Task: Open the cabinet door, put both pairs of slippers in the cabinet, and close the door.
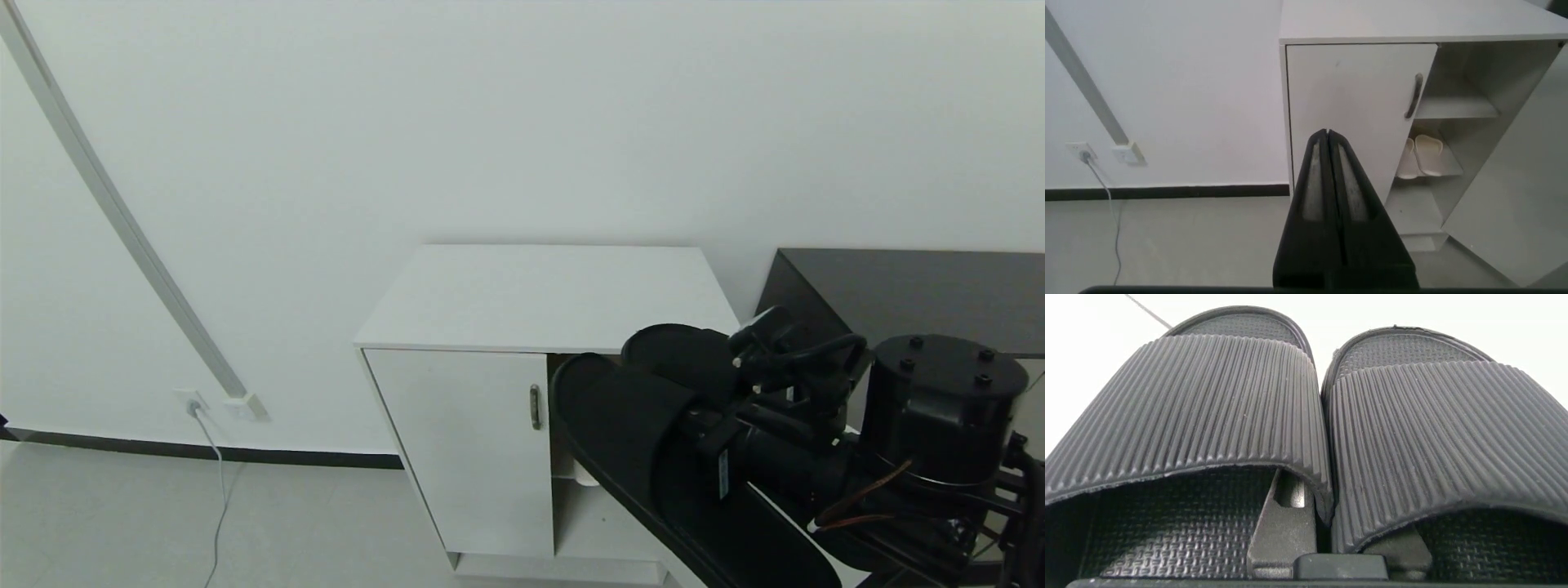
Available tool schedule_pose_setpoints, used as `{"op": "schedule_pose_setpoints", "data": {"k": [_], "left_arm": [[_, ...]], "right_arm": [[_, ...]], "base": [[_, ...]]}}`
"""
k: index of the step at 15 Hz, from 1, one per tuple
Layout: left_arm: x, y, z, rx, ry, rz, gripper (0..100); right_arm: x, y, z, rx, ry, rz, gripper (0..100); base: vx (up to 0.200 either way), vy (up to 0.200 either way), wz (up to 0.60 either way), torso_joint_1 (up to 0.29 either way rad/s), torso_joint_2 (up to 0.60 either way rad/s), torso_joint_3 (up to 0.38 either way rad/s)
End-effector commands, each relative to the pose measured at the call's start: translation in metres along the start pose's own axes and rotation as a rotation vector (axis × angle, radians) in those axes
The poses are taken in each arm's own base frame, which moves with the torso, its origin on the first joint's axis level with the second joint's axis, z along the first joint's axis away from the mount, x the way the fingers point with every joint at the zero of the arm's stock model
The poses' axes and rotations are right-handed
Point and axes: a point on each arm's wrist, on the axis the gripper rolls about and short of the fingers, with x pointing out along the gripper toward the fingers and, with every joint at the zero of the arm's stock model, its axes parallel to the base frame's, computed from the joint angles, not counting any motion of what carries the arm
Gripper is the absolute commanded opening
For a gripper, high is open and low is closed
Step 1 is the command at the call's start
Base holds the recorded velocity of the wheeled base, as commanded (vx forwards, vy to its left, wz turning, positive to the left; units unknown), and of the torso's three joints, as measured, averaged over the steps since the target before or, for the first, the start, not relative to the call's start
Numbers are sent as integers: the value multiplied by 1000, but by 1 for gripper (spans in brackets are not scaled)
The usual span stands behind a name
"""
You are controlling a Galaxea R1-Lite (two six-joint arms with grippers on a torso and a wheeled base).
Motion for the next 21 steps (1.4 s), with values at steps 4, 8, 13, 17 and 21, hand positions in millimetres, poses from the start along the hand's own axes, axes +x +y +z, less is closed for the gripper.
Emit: {"op": "schedule_pose_setpoints", "data": {"k": [4,8,13,17,21], "left_arm": [[0,0,0,0,2,-1,0],[0,0,0,0,2,-1,0],[0,0,0,0,2,0,0],[0,0,0,0,2,0,0],[0,0,0,1,2,-1,0]], "right_arm": [[1,1,-1,-2,6,5,0],[0,1,-3,-5,11,25,0],[-1,1,-3,-7,10,28,0],[-1,1,-3,-6,6,29,0],[-1,2,-6,-7,-4,35,0]], "base": [[0,0,0,0,0,0],[0,0,0,-87,208,121],[0,0,0,-168,407,227],[0,0,0,-221,543,313],[0,0,0,-213,544,322]]}}
